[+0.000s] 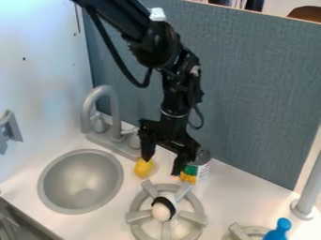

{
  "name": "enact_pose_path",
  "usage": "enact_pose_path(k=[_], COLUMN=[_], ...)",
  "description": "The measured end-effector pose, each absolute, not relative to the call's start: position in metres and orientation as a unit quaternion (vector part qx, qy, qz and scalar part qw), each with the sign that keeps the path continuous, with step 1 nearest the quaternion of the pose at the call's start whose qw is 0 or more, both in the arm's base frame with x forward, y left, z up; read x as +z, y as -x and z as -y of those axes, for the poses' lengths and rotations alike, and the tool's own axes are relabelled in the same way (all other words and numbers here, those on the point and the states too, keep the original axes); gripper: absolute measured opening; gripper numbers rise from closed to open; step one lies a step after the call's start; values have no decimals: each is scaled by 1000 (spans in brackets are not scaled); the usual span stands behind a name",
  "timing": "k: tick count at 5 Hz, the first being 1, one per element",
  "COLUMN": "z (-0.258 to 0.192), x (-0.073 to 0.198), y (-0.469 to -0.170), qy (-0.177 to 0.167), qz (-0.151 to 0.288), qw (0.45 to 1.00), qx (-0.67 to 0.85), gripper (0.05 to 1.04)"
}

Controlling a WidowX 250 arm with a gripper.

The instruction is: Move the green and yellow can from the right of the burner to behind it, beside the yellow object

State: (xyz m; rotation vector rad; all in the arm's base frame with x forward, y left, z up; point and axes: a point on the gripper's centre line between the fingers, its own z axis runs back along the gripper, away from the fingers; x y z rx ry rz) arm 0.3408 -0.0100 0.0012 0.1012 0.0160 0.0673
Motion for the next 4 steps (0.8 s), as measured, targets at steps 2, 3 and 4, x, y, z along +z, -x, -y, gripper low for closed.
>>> enact_pose_path(k=[2,3,4], z=[11,11,11], x=[-1,-1,-1], y=[-330,-330,-330], qy=[-47,-47,-47], qz=[-12,-12,-12], qw=[998,998,998], qx=[33,33,33], gripper=[1000,1000,1000])
